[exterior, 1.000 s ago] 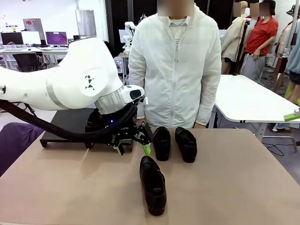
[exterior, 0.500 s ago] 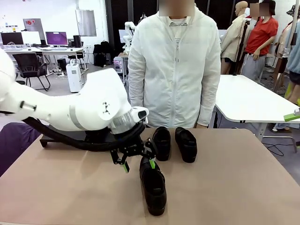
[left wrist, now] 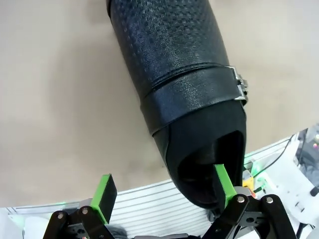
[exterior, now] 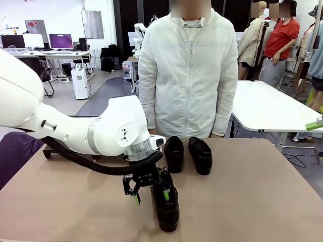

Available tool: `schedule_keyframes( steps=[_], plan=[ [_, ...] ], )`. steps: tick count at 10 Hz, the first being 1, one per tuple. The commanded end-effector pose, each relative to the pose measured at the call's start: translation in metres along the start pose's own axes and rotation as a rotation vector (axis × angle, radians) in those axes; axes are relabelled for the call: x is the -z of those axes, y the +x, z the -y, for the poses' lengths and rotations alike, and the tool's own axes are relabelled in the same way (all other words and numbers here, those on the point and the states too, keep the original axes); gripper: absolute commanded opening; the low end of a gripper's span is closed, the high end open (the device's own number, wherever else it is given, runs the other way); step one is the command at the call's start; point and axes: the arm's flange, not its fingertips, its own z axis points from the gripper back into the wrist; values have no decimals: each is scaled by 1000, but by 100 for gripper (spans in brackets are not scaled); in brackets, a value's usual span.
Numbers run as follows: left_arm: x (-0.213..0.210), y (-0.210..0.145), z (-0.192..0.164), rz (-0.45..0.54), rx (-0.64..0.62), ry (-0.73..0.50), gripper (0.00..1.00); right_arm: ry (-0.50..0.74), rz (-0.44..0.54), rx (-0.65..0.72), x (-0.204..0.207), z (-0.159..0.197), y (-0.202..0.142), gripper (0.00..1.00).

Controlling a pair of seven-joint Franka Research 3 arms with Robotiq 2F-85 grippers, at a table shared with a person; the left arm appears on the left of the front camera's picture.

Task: Organize the shoes by placing them on the stand.
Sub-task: Place the Shoe from the middle of the table onto the Shoes Stand.

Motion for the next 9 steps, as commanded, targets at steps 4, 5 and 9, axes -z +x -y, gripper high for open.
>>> schedule_keyframes(
  steps=[4,5,9],
  plan=[
    [8,12,6,71,-39,65,87,23,3,-16,-1,0,2,100],
    [7,13,6,68,-43,73,29,23,3,-16,-1,0,2,100],
    [6,13,7,68,-38,80,0,23,3,-16,-1,0,2,100]
  ],
)
